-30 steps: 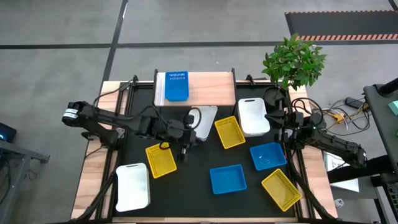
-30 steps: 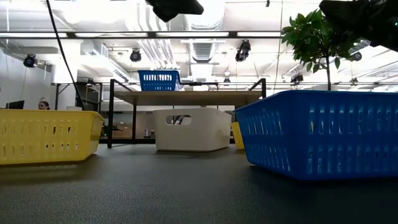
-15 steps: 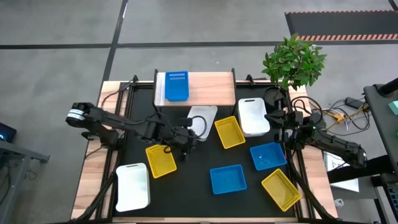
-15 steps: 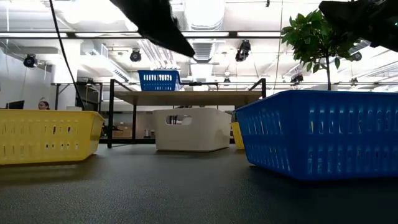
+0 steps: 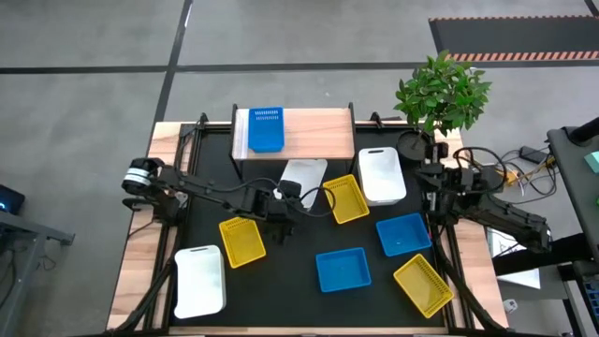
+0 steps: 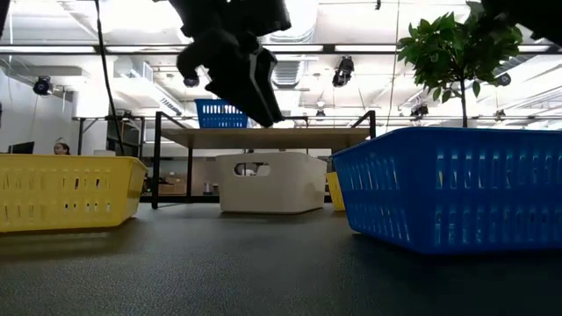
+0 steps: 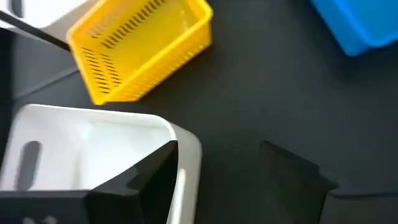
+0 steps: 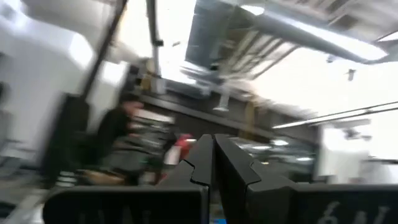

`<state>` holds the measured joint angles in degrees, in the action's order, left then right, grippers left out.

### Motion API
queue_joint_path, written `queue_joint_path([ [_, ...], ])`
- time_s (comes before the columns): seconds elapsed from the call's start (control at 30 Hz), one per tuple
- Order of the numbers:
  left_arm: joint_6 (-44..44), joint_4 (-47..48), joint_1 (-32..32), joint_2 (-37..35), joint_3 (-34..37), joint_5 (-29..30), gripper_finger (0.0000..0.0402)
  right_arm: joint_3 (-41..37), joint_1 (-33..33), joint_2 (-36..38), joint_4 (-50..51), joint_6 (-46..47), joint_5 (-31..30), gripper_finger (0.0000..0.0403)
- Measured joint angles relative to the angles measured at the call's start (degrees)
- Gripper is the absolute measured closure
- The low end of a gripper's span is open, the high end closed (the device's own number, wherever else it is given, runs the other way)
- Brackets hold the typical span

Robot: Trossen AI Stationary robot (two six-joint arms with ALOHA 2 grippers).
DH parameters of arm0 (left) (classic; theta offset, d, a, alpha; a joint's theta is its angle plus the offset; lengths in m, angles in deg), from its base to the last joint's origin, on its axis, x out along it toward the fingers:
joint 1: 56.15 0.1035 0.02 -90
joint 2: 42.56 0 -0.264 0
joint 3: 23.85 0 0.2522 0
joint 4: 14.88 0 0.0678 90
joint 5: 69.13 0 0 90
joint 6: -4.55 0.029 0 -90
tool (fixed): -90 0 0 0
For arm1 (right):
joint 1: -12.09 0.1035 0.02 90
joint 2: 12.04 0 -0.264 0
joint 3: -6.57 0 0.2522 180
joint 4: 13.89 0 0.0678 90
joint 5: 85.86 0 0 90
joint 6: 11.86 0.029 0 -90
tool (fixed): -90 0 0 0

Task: Stack baskets on shelf by color
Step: Put the top left white bin on the shelf

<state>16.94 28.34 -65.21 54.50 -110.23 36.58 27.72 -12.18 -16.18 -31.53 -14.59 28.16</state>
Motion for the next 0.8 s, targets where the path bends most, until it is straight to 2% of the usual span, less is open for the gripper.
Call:
queue_joint_path([
  [0.13, 0.2, 0.2, 0.6, 0.0, 1.3, 3.9, 0.0194, 0.4, 0.0, 0.0, 2.2, 6.0, 7.6, 0.0394],
  [0.2, 0.5, 0.1, 1.1, -0.1, 1.8, 4.1, 0.0194, 0.1, 0.0, 0.0, 2.8, 8.8, 9.2, 0.0394],
  [0.33, 1.7, 0.2, 1.9, 0.2, 2.2, 4.2, 0.0194, -0.2, 0.0, -0.1, 4.0, 11.7, 9.4, 0.0394],
  [0.6, 2.4, -1.0, 3.9, 0.4, 2.2, 4.1, 0.0194, -0.2, 0.0, -0.1, 7.3, 11.1, 9.4, 0.0394],
  [0.8, 1.5, -4.0, 4.8, 4.4, 2.4, 2.8, 0.0194, -0.2, 0.0, -0.1, 7.2, 11.1, 9.4, 0.0394],
])
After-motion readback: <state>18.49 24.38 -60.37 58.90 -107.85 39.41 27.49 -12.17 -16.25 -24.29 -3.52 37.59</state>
